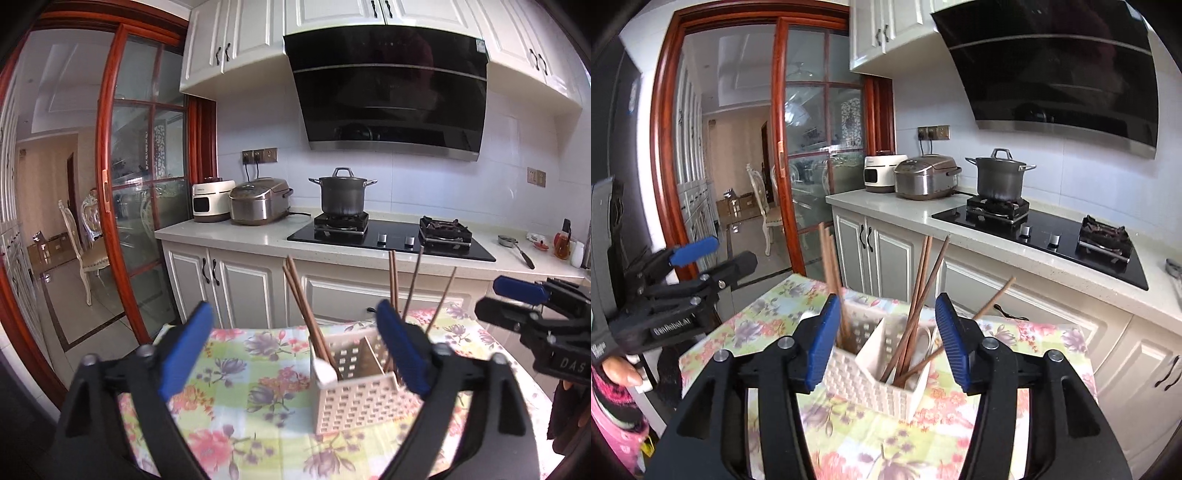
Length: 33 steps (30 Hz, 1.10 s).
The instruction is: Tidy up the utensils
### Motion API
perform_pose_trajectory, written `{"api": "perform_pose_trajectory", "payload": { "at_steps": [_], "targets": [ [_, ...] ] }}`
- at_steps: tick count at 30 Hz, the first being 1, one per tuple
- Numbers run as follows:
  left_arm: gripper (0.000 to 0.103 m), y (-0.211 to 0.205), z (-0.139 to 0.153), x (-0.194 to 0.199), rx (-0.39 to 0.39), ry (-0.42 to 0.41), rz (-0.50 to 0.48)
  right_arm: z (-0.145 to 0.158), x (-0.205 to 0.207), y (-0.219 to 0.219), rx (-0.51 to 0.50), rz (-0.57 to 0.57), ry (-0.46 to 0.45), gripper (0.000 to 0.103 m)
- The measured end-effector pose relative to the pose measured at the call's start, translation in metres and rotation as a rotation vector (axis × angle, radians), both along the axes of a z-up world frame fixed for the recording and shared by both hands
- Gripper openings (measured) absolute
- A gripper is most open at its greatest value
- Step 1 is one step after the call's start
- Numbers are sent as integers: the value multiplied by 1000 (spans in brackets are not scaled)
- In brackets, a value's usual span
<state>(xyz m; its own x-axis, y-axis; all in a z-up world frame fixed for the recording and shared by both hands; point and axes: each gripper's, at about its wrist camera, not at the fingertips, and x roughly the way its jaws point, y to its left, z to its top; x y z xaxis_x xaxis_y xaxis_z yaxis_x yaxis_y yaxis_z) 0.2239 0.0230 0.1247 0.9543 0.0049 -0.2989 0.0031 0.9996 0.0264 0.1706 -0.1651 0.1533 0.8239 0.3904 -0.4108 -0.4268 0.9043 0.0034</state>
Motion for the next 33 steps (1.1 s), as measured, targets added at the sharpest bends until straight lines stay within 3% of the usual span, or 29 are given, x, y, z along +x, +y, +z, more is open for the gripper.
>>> {"api": "perform_pose_trajectory", "payload": {
  "at_steps": [2,8,13,17,23,33],
  "targets": [
    [98,0,-2,-16,10,3,3,-6,-18,-2,-6,8,2,52],
    [98,-11,-22,-61,56,37,-6,-28,-69,-14,19,-4,-4,63],
    [98,-13,-46,-86,3,70,-29,-45,-99,-20,42,-14,-3,72],
    [98,-16,-59,-103,-30,77,-40,-54,-113,-20,64,-10,8,76],
    [98,-26,-68,-117,6,62,-13,-56,-126,-9,-5,-13,-30,84],
    [98,-16,-74,-119,-52,110,-31,-60,-123,-13,-4,-22,-25,84]
  ]
}}
